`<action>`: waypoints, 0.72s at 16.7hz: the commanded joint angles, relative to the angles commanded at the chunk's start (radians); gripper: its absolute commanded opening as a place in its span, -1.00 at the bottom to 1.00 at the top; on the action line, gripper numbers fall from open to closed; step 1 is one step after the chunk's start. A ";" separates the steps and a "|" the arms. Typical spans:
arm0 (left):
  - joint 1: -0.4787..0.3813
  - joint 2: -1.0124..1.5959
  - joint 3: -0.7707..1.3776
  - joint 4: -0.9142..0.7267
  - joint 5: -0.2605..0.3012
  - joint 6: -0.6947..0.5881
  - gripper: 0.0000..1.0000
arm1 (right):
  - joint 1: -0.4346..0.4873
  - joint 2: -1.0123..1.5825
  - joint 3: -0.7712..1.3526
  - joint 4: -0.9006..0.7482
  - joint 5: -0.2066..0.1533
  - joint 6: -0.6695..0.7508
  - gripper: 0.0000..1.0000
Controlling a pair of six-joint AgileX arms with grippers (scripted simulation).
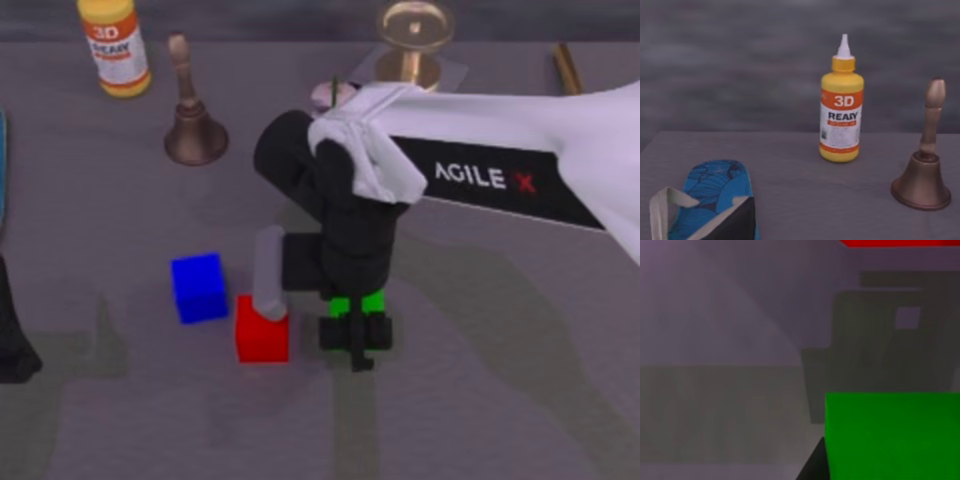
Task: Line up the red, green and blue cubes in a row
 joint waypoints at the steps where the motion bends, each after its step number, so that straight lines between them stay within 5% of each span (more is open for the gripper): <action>1: 0.000 0.000 0.000 0.000 0.000 0.000 1.00 | 0.001 0.001 -0.003 0.003 0.000 0.000 -1.00; 4: 0.000 0.000 0.000 0.000 0.000 0.000 1.00 | 0.001 0.001 -0.003 0.003 0.000 0.000 -1.00; 12: 0.000 0.000 0.000 0.000 0.000 0.000 1.00 | 0.001 0.001 -0.003 0.003 0.000 0.000 0.21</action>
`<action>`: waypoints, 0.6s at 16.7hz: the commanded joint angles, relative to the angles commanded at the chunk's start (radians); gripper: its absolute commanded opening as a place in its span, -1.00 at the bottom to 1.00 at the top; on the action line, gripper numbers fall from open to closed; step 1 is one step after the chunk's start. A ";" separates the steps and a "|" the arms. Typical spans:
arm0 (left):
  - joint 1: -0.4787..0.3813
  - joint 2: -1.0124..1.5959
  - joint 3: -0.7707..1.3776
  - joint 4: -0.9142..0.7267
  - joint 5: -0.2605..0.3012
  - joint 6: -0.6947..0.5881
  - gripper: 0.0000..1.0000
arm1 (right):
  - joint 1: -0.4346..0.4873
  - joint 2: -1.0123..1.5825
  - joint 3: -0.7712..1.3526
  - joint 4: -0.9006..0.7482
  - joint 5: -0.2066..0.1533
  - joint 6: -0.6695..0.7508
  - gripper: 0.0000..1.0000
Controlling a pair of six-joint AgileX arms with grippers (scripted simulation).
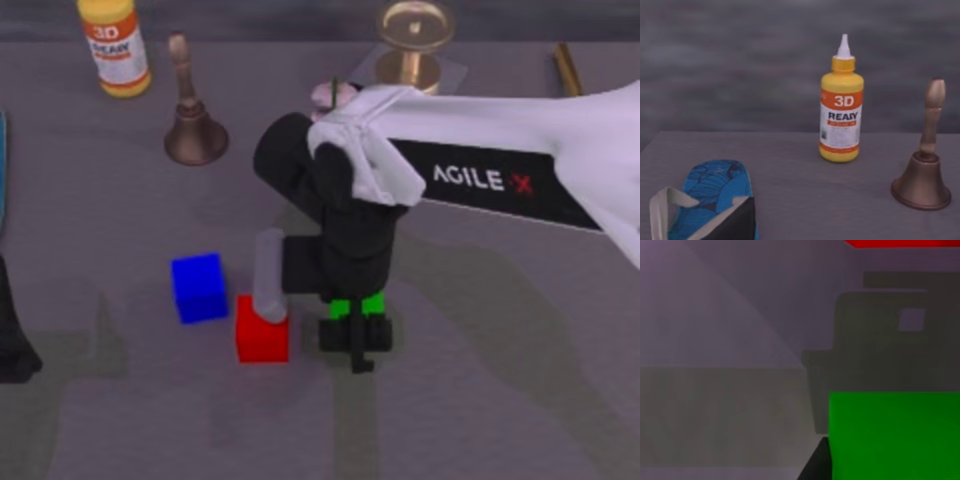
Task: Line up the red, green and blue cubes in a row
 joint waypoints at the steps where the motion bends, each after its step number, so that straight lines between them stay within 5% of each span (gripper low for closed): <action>1: 0.000 0.000 0.000 0.000 0.000 0.000 1.00 | 0.000 0.000 0.000 0.000 0.000 0.000 0.36; 5: 0.000 0.000 0.000 0.000 0.000 0.000 1.00 | 0.000 0.000 0.000 0.000 0.000 0.000 0.96; 10: 0.000 0.000 0.000 0.000 0.000 0.000 1.00 | 0.000 0.000 0.000 0.000 0.000 0.000 1.00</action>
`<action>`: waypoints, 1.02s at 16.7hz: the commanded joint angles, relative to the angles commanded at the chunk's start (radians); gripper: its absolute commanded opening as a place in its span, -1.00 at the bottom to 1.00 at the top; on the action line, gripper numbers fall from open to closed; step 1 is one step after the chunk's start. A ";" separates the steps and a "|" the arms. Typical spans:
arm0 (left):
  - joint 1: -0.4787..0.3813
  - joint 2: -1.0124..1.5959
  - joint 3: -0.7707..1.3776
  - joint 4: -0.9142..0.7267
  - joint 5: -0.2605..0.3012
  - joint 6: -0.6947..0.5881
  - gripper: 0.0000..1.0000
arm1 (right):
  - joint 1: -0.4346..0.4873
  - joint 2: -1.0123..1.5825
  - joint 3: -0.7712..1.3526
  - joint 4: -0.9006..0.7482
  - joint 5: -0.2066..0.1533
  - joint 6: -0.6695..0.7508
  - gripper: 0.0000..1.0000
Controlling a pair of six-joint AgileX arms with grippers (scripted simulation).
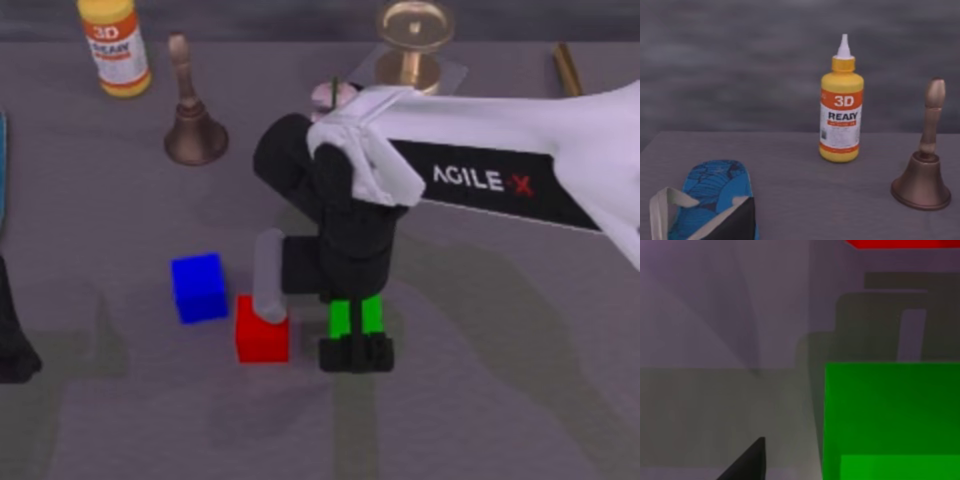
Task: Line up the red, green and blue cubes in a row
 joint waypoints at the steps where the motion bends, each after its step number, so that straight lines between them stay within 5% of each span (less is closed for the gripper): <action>1: 0.000 0.000 0.000 0.000 0.000 0.000 1.00 | 0.000 0.000 0.000 0.000 0.000 0.000 1.00; 17: 0.000 0.000 0.000 0.000 0.000 0.000 1.00 | 0.002 -0.053 0.186 -0.242 -0.001 -0.002 1.00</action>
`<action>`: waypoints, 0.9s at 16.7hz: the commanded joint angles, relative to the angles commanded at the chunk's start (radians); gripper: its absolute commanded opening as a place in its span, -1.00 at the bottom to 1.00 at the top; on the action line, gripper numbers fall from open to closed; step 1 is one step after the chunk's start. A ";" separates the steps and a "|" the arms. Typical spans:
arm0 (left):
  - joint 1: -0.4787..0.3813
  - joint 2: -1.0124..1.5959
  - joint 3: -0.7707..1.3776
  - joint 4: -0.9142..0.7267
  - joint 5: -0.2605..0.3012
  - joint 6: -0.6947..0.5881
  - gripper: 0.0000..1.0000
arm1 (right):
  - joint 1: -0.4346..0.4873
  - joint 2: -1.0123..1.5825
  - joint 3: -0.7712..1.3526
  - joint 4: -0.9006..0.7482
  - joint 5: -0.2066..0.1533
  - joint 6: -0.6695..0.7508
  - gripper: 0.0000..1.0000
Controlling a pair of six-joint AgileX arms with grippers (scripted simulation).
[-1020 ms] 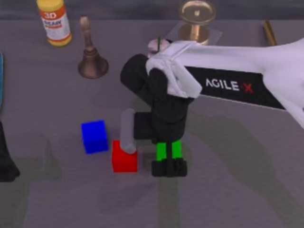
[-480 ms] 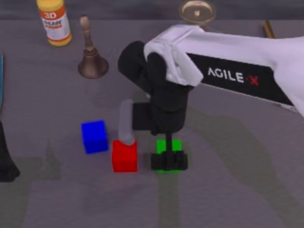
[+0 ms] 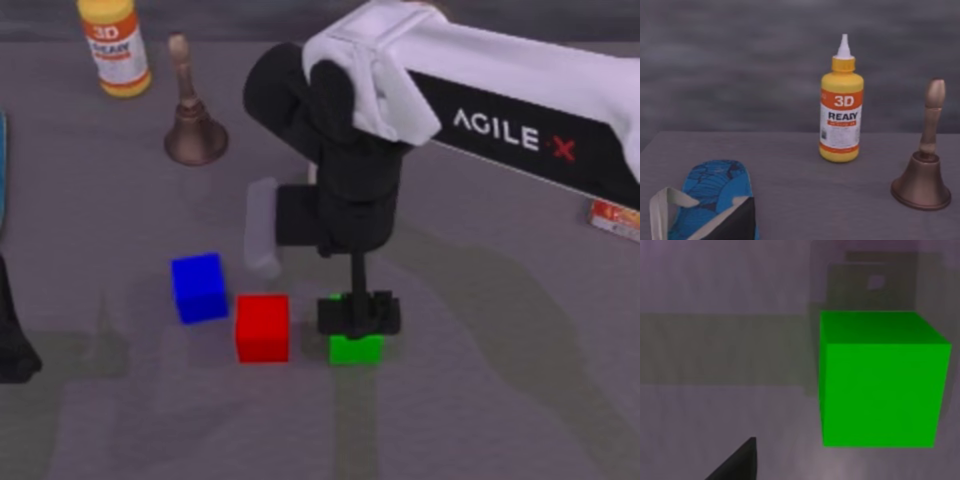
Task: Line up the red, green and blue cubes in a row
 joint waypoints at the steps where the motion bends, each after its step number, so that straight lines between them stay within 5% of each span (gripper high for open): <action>1: 0.000 0.000 0.000 0.000 0.000 0.000 1.00 | 0.000 0.000 0.000 0.000 0.000 0.000 1.00; 8: -0.066 0.256 0.241 -0.165 0.004 -0.094 1.00 | -0.133 -0.288 -0.247 0.201 -0.013 0.115 1.00; 15: -0.191 0.939 0.730 -0.522 0.002 -0.284 1.00 | -0.376 -0.966 -0.822 0.579 -0.037 0.348 1.00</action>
